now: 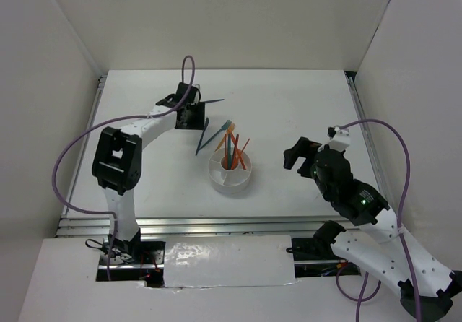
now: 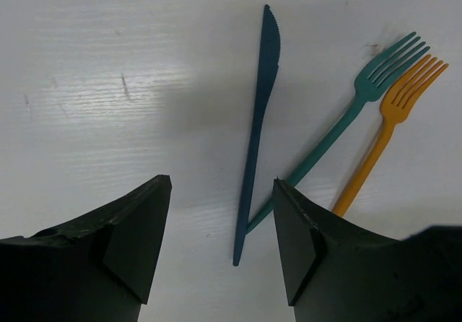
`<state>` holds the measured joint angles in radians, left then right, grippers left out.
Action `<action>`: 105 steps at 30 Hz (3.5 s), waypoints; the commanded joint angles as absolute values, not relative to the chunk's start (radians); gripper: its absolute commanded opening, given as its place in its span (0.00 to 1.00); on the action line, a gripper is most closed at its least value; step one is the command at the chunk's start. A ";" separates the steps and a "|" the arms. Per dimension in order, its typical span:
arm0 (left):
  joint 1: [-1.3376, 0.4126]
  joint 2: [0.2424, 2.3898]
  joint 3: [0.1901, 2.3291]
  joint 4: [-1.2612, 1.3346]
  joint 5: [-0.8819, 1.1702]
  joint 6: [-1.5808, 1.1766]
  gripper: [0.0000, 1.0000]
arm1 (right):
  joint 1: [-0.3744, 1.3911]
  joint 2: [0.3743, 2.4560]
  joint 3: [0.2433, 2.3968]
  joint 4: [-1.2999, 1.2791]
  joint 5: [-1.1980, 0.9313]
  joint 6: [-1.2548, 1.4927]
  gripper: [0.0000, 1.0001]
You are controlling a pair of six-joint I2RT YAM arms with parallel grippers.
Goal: Sort the eating utensils into containers
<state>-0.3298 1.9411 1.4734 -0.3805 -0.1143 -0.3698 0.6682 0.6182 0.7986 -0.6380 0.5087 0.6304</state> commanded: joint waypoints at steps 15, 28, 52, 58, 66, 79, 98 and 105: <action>-0.368 2.120 1.592 -0.417 -0.104 -0.379 0.65 | 0.680 0.661 0.853 -0.609 0.509 0.618 1.00; -0.396 2.160 1.598 -0.446 -0.180 -0.377 0.27 | 0.680 0.652 0.839 -0.614 0.511 0.621 1.00; -0.325 1.364 1.048 0.145 0.204 -0.314 0.00 | 0.683 0.612 0.825 -0.627 0.511 0.640 1.00; -0.337 1.287 0.821 0.567 0.287 -0.434 0.00 | 0.686 0.601 0.836 -0.640 0.514 0.637 1.00; -0.333 1.374 0.742 0.948 0.458 -0.500 0.00 | 0.686 0.577 0.833 -0.667 0.534 0.647 1.00; -0.331 1.730 0.930 1.349 0.633 -0.784 0.00 | 0.687 0.518 0.807 -0.681 0.569 0.667 1.00; -0.414 1.781 0.980 1.312 0.733 -0.779 0.00 | 0.687 0.523 0.790 -0.664 0.560 0.652 1.00; -0.437 1.819 0.965 1.363 0.733 -0.814 0.00 | 0.687 0.515 0.801 -0.695 0.572 0.661 1.00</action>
